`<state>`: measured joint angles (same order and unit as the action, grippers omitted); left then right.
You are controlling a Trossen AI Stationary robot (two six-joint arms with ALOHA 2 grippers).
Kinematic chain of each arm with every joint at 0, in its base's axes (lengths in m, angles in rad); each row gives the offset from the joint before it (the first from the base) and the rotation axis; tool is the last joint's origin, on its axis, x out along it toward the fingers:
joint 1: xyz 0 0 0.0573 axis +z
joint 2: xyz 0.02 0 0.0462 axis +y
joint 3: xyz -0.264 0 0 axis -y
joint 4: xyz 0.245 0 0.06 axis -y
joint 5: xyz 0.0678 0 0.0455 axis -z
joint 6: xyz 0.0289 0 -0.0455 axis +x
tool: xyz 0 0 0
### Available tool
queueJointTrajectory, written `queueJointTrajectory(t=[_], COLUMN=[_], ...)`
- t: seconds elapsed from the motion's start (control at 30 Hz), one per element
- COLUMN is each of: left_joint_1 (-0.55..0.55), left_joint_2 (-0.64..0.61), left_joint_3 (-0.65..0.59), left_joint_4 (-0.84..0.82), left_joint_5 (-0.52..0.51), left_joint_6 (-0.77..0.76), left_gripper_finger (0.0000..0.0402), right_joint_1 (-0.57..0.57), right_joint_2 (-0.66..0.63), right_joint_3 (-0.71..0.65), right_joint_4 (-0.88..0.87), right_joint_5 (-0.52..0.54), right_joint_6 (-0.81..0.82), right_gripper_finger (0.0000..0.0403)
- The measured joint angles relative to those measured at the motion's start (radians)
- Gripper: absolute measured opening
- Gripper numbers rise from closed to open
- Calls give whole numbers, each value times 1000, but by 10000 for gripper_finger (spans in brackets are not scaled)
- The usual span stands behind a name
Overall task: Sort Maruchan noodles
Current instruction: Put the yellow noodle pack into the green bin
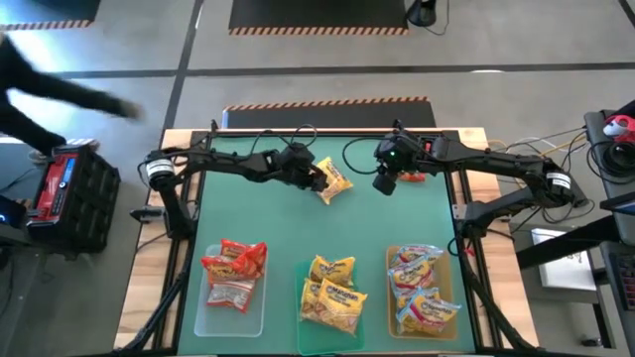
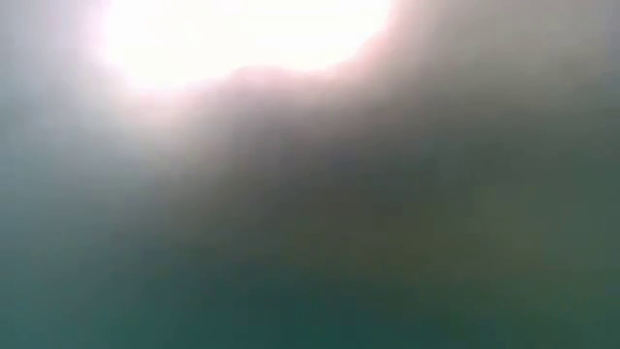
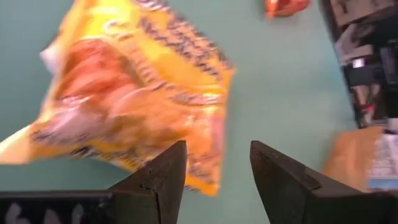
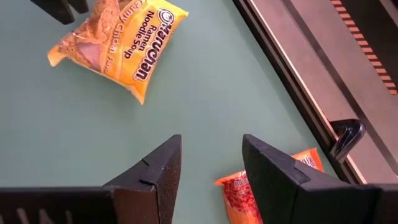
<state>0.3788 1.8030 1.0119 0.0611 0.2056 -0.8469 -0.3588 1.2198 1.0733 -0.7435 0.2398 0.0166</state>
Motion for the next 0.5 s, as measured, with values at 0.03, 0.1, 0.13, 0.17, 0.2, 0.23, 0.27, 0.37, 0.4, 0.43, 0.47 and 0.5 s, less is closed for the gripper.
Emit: queueJointTrajectory(t=[0.03,0.1,0.13,0.17,0.2,0.23,0.27,0.37,0.4,0.43,0.47,0.5], left_joint_1=[-1,1,3,4,4,4,4,4,4,4,4,4], left_joint_2=[-1,-1,-1,-1,-1,-1,-1,-2,-2,-2,-2,-2], left_joint_3=[1,1,0,-1,-2,-2,-2,-2,-2,-3,-6,-9], left_joint_4=[9,8,6,3,3,3,3,4,4,5,11,12], left_joint_5=[1,-11,-30,-56,-83,-108,-127,-170,-171,-171,-171,-171], left_joint_6=[8,44,71,109,157,202,243,337,353,361,365,367], left_gripper_finger=[162,162,162,162,162,162,162,162,162,162,162,162], right_joint_1=[0,0,0,0,0,0,0,0,0,0,0,0], right_joint_2=[0,0,0,0,0,0,0,0,0,0,0,0], right_joint_3=[0,0,0,0,0,0,0,0,0,0,0,0], right_joint_4=[-1,-2,-2,-2,-2,-2,-2,-2,-2,-1,-1,0], right_joint_5=[0,0,0,0,0,-1,-1,-1,-1,-1,-1,0], right_joint_6=[0,1,2,3,3,2,2,2,1,0,0,-1], right_gripper_finger=[160,160,160,160,160,160,160,160,160,160,160,160])
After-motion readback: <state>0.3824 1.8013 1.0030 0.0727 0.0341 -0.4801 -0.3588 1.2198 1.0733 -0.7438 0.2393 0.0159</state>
